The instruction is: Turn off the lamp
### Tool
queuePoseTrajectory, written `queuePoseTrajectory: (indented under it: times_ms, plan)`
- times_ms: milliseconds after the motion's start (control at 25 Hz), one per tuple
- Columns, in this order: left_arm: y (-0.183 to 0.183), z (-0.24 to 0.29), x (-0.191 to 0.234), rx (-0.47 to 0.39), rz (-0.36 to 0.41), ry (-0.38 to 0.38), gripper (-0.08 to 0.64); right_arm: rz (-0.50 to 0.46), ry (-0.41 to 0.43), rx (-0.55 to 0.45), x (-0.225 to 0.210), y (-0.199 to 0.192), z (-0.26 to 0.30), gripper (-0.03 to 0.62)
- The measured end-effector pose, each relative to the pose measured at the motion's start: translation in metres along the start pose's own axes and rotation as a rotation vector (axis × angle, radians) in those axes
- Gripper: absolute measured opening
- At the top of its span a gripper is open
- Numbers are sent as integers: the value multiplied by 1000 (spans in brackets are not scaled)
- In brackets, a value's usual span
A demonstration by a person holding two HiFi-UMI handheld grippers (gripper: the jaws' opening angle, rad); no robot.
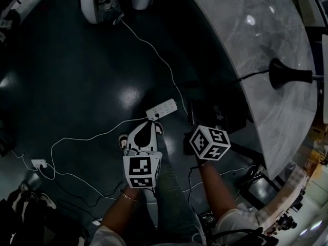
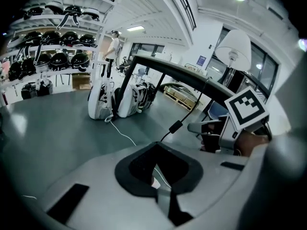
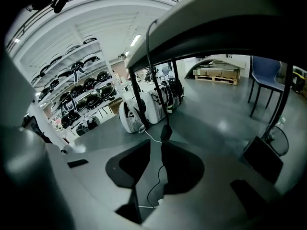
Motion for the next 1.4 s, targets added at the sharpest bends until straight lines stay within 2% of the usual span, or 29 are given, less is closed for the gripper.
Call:
queuePoseTrajectory:
  times_ms: [240, 400, 640, 880, 1160, 1400]
  plan:
    - [33, -56, -13, -24, 44, -21, -6, 52, -45, -51, 25, 25, -62, 17]
    - [69, -103, -30, -50, 51, -36, -6, 98, -53, -83, 49, 51, -116, 3]
    - [150, -161, -54, -159, 85, -37, -5, 79, -7, -153, 90, 111, -177, 0]
    - [214, -206, -81, -273, 103, -37, -5, 72, 26, -239, 109, 168, -229, 0]
    - [261, -237, -112, -368, 124, -43, -6, 23, 61, -321, 119, 217, -265, 0]
    - [276, -248, -125, -412, 141, -32, -5, -11, 96, -360, 124, 236, -275, 0]
Point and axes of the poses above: the fingertips, and each gripper's own axes: z forward along the fingers, x to its left, y out of its top, the point moved 1 cm from there along -z, backward along the fingers
